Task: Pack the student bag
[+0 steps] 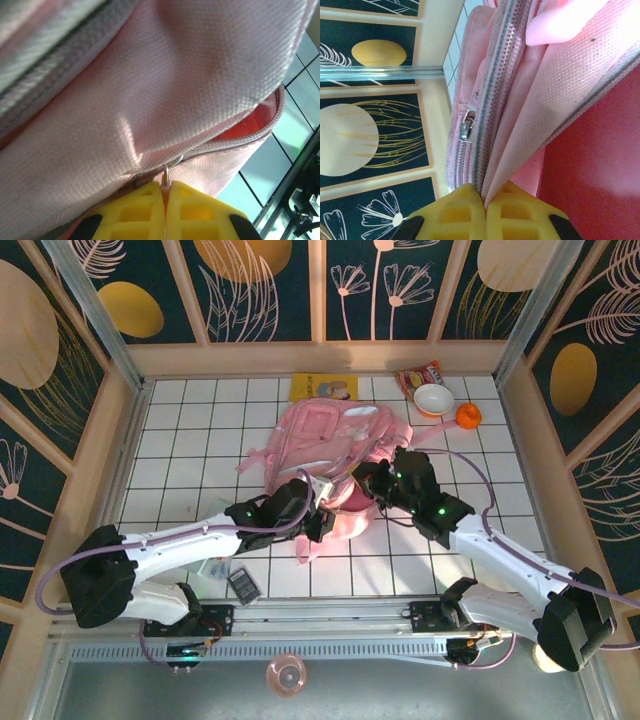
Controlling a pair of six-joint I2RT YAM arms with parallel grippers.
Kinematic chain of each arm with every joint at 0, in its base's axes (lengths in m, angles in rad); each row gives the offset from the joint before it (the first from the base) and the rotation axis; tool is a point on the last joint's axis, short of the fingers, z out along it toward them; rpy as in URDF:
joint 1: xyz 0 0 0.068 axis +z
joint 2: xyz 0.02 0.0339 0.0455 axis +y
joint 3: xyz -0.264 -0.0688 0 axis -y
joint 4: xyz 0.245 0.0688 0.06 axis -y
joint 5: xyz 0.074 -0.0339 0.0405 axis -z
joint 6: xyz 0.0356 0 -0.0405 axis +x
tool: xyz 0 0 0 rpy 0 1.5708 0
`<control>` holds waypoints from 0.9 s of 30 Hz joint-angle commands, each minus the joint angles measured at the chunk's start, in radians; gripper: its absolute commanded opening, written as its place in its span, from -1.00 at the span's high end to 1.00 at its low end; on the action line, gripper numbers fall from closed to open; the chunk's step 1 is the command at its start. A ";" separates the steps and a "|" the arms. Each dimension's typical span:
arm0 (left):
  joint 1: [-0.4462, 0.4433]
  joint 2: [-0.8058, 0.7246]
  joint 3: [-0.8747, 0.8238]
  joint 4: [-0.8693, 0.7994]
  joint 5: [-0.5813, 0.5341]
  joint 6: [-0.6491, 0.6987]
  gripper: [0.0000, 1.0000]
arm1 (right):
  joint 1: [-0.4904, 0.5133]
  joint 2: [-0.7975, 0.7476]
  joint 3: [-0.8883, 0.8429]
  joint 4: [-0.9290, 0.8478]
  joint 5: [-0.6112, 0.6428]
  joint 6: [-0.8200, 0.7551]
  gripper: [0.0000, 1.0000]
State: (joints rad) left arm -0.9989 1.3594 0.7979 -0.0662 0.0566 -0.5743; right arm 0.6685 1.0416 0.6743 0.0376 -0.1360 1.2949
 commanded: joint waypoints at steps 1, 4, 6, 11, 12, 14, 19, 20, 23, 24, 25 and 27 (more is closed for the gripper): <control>0.000 -0.030 -0.027 -0.044 -0.056 -0.026 1.00 | -0.026 -0.039 0.070 0.045 -0.016 -0.035 1.00; 0.002 -0.056 -0.054 -0.043 -0.067 -0.040 1.00 | -0.067 -0.051 0.074 0.015 -0.067 -0.057 1.00; 0.003 -0.076 -0.071 -0.044 -0.074 -0.042 1.00 | -0.096 -0.059 0.081 -0.015 -0.102 -0.078 1.00; 0.023 -0.135 -0.113 -0.052 -0.062 -0.047 1.00 | -0.178 -0.075 0.097 -0.086 -0.180 -0.140 1.00; 0.029 -0.152 -0.124 -0.052 -0.058 -0.047 1.00 | -0.203 -0.078 0.101 -0.102 -0.198 -0.157 1.00; 0.048 -0.184 -0.147 -0.057 -0.055 -0.048 1.00 | -0.252 -0.078 0.113 -0.133 -0.242 -0.193 1.00; 0.096 -0.252 -0.188 -0.021 0.004 -0.006 1.00 | -0.353 -0.078 0.134 -0.186 -0.329 -0.249 1.00; 0.098 -0.257 -0.190 0.013 0.039 0.010 1.00 | -0.360 -0.079 0.134 -0.186 -0.338 -0.248 1.00; 0.096 -0.245 -0.186 0.134 0.160 0.025 1.00 | -0.339 -0.090 0.107 -0.141 -0.337 -0.189 0.39; 0.097 -0.230 -0.181 0.175 0.193 0.019 1.00 | -0.314 -0.101 0.080 -0.099 -0.323 -0.152 0.14; 0.097 -0.216 -0.172 0.209 0.220 0.016 1.00 | -0.282 -0.112 0.055 -0.068 -0.297 -0.120 0.01; 0.097 -0.176 -0.137 0.262 0.266 0.016 1.00 | -0.208 -0.128 0.010 -0.025 -0.218 -0.058 -0.14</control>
State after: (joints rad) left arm -0.9051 1.1473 0.6197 0.0391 0.1951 -0.5766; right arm 0.3767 0.9581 0.7200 -0.1284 -0.4091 1.1538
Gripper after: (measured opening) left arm 0.050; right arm 0.552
